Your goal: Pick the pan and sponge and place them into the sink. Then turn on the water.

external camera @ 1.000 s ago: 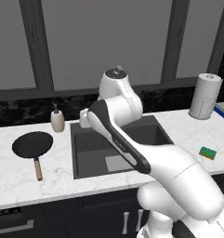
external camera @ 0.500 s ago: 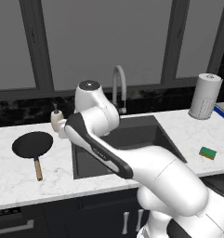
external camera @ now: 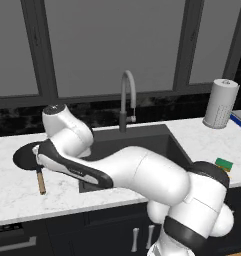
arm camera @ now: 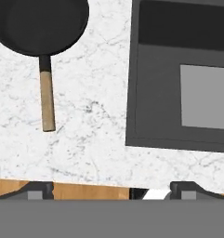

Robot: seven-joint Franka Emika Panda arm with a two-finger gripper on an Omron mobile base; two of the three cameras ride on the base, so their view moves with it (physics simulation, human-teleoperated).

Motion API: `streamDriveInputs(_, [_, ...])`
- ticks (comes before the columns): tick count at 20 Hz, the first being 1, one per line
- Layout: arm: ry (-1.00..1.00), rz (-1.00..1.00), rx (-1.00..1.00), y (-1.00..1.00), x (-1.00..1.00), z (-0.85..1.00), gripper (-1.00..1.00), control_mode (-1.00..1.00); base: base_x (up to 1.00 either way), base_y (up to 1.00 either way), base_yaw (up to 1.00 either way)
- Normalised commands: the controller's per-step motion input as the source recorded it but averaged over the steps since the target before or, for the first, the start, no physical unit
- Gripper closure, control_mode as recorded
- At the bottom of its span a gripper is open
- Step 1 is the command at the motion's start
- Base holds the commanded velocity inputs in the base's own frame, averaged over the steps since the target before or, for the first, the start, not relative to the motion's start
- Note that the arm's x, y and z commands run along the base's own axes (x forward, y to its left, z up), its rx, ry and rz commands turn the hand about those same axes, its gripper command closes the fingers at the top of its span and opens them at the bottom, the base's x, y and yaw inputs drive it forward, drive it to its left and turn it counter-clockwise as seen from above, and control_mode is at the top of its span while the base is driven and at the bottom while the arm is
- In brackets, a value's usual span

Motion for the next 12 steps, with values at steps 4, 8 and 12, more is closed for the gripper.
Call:
streamDriveInputs(4, [0.0,0.0,-0.14,0.69,0.26,-0.49,-1.0,-1.0,0.0,0.0,0.0])
streamDriveInputs(8, [0.0,0.0,-0.05,0.6,0.36,-0.45,-1.0,-1.0,0.0,0.0,0.0])
streamDriveInputs(12, [0.01,0.01,0.0,0.46,0.39,-0.54,-1.0,-1.0,0.0,0.0,0.0])
